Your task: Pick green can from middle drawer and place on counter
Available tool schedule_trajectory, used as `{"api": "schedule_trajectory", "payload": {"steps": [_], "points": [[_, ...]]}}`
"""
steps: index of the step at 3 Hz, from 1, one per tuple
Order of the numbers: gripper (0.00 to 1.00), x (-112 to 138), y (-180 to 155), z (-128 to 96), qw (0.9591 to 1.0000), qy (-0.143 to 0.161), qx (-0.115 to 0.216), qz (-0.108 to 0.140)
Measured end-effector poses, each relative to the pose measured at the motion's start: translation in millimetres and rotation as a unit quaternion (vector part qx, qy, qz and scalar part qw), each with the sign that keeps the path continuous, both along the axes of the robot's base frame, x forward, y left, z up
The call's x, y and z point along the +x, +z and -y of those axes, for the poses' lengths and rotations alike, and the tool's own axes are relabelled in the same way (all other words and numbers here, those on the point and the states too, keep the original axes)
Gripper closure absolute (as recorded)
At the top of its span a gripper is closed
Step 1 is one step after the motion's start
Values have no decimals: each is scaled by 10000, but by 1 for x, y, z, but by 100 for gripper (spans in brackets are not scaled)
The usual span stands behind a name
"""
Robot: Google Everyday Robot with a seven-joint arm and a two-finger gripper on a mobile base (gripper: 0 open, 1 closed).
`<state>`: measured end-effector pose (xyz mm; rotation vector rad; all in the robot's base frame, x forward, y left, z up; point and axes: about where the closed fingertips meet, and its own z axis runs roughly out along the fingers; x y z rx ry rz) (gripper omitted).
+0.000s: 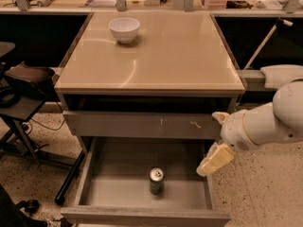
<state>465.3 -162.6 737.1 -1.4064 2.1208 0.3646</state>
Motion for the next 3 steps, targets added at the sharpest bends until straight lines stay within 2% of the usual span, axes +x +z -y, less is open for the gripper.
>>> {"api": "schedule_trajectory", "payload": {"steps": [1,2,3], "points": [[0,-42,-52,-35,9974,124,714,-44],[0,-81,-104,-106,9862,178,1614,-334],[0,-104,-136,-195,9717,316,2229,-713]]}}
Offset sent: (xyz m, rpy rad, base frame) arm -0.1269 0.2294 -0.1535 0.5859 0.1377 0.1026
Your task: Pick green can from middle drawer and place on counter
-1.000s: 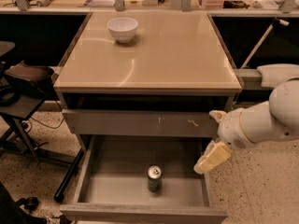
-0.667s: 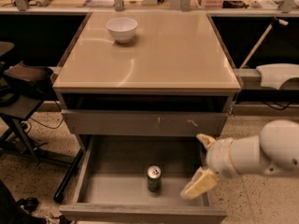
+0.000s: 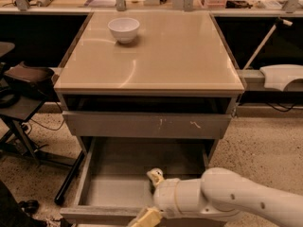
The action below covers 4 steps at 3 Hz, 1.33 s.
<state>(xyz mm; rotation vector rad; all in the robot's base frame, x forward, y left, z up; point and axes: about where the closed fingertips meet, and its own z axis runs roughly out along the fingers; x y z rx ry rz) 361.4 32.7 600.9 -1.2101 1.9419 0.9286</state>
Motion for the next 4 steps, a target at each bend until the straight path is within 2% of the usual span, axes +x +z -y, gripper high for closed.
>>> {"api": "schedule_trajectory", "payload": {"steps": [1,2,3,4], "points": [[0,14,-14,-68,9992,-120,169,-340],[0,27,-17,-84,9997,-185,66,-160],[0,35,-22,-74,9986,-432,302,-101],[0,65,-36,-43,9915,-1072,671,310]]}}
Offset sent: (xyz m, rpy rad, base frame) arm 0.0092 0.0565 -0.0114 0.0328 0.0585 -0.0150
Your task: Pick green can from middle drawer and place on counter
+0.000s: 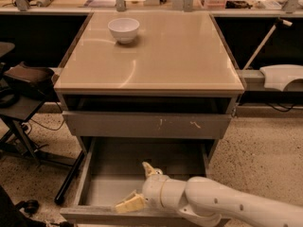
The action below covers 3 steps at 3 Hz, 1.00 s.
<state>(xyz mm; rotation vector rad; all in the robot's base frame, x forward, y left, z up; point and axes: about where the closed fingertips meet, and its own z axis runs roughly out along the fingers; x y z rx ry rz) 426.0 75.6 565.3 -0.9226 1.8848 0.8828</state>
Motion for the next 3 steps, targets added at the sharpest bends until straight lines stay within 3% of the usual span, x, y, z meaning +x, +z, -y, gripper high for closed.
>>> {"api": "schedule_trajectory", "payload": {"steps": [1,2,3], "points": [[0,19,-21,57,9944,-989,262,251],[0,15,-29,89,9895,-1394,357,159],[0,13,-41,73,9903,-1382,126,61]]}}
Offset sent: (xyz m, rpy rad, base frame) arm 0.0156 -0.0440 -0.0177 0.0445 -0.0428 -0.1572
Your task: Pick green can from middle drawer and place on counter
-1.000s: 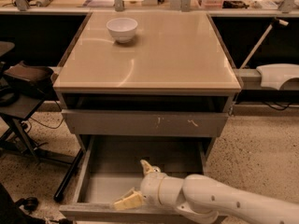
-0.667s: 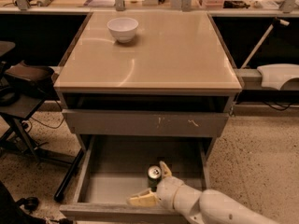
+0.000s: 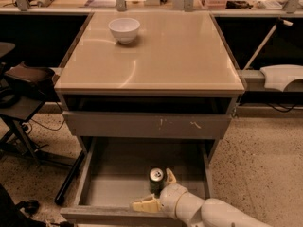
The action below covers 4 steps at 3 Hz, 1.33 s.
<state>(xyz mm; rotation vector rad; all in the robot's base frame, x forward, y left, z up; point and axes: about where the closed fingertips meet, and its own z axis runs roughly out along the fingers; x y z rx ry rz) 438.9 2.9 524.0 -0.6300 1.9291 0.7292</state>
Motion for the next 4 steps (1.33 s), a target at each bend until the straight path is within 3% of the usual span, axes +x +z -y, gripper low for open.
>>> {"api": "schedule_trajectory", "payload": {"steps": [1,2,4], "points": [[0,19,-44,-9,9982,-190,-539,-168],[0,31,-49,-19,9969,-261,-741,-99],[0,42,-52,-21,9960,-346,-805,-144]]}}
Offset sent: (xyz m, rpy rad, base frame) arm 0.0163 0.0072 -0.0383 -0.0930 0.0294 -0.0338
